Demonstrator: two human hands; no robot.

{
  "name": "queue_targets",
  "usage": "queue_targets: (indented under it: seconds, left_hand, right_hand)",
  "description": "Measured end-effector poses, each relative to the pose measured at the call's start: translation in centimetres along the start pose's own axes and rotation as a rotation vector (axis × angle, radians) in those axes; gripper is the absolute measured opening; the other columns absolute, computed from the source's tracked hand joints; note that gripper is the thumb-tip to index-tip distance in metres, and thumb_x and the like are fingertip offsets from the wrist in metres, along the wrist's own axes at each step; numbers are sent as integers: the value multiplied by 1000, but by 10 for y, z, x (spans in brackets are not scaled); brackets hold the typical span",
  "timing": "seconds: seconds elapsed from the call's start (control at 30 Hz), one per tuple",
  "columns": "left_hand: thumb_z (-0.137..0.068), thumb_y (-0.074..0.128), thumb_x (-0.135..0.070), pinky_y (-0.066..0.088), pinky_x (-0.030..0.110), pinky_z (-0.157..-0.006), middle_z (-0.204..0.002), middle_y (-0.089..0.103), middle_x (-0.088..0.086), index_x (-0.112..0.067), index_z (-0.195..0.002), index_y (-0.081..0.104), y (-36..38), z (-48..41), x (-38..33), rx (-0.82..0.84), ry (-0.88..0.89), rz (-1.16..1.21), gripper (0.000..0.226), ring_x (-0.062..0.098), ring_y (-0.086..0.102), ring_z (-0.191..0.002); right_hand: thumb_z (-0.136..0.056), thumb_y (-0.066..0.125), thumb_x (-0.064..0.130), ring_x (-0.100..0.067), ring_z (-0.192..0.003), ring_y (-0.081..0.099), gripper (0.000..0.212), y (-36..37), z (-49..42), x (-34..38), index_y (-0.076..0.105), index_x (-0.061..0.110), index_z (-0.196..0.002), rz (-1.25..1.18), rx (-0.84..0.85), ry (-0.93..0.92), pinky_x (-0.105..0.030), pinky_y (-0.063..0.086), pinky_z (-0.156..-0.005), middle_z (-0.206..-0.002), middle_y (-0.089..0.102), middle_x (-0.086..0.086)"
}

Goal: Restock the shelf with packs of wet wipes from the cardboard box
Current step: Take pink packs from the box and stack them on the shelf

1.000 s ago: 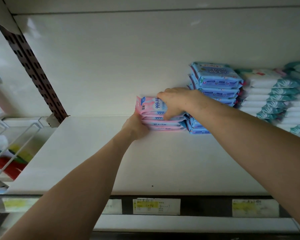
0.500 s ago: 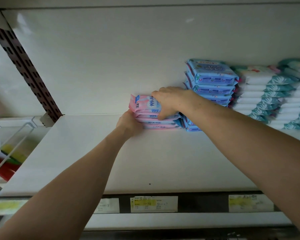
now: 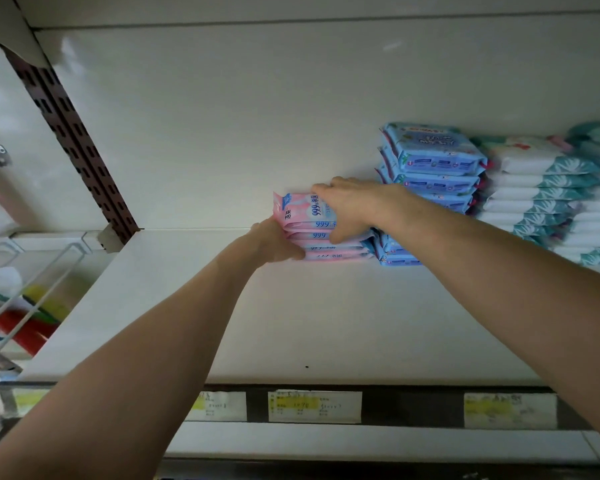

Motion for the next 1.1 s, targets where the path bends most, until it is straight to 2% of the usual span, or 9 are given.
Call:
queue_targets:
  seconds: [0.1, 0.17, 0.27, 0.37, 0.5, 0.73, 0.9, 1.03, 1.1]
  left_hand:
    - [-56, 63, -28, 53, 40, -89, -106, 63, 13, -15, -108, 61, 1, -3, 3, -47, -53, 3, 54, 29, 57, -108]
    - [-64, 65, -22, 53, 43, -91, -104, 64, 13, -13, -106, 61, 0, -2, 3, -68, -54, 11, 44, 31, 57, -108]
    - [-57, 71, -21, 53, 44, -87, -113, 52, 8, -21, -126, 42, -9, 8, -1, -143, -62, 48, 75, 30, 58, -101]
    - [-74, 70, -13, 50, 40, -79, -113, 35, 6, -29, -148, 6, -15, 17, -5, -245, -18, -34, 99, 30, 53, -88]
    - [-78, 63, -13, 51, 39, -73, -117, 39, 10, -34, -141, 20, -17, 22, -8, -316, 32, -143, 79, 30, 55, -78]
    - [-83, 62, -18, 51, 44, -87, -133, 34, 13, -22, -148, 21, -20, 43, -2, -398, -52, -76, 77, 35, 55, -107]
    - [-88, 56, -17, 49, 39, -86, -136, 35, 12, -20, -147, 26, -13, 72, -6, -439, -43, 30, 66, 33, 56, -106]
    - [-87, 51, -12, 44, 30, -78, -132, 46, 11, -16, -140, 35, -8, 97, -18, -462, 25, 139, 55, 28, 56, -102]
    - [-86, 49, -10, 48, 32, -86, -130, 52, 11, -14, -140, 38, 2, 112, -27, -435, 86, 210, 55, 27, 55, -109]
  right_hand:
    - [-81, 67, 28, -24, -92, 51, 57, -6, 2, 0, 40, 18, -130, 16, -2, -12, -33, 43, -70, -112, 51, -5]
    - [-84, 65, 24, -26, -99, 51, 56, -4, 3, 1, 39, 17, -133, 26, -17, 2, -34, 40, -71, -116, 50, -7]
    - [-82, 68, 27, -26, -107, 51, 58, -7, 4, 1, 42, 17, -133, -15, -57, -10, -36, 44, -76, -122, 47, -7]
    - [-86, 60, 15, -27, -106, 53, 41, -14, 6, 3, 50, 16, -125, -23, -141, -43, -35, 44, -77, -121, 48, -8]
    - [-89, 53, 4, -28, -106, 54, 33, -13, 7, 9, 55, 13, -121, 7, -176, -43, -31, 38, -74, -120, 51, -9]
    - [-89, 56, 13, -29, -110, 54, 32, -23, 24, 14, 57, 15, -121, -23, -237, -18, -33, 39, -77, -123, 55, -7]
    - [-88, 51, 11, -31, -107, 56, 33, -20, 46, 27, 58, 16, -120, -107, -221, 27, -31, 37, -75, -121, 59, -8]
    - [-86, 52, 12, -30, -105, 59, 32, -18, 82, 26, 60, 15, -117, -209, -215, 128, -32, 45, -83, -118, 62, -8]
    - [-85, 51, 12, -30, -104, 59, 32, -17, 104, 25, 61, 14, -115, -298, -226, 194, -34, 49, -86, -117, 62, -8]
Point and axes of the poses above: each hand's wrist, its own z-axis away from the middle knuckle, its own y-axis out of the palm, x = y × z, the point moved 6 cm from there along -z, towards the middle knuckle
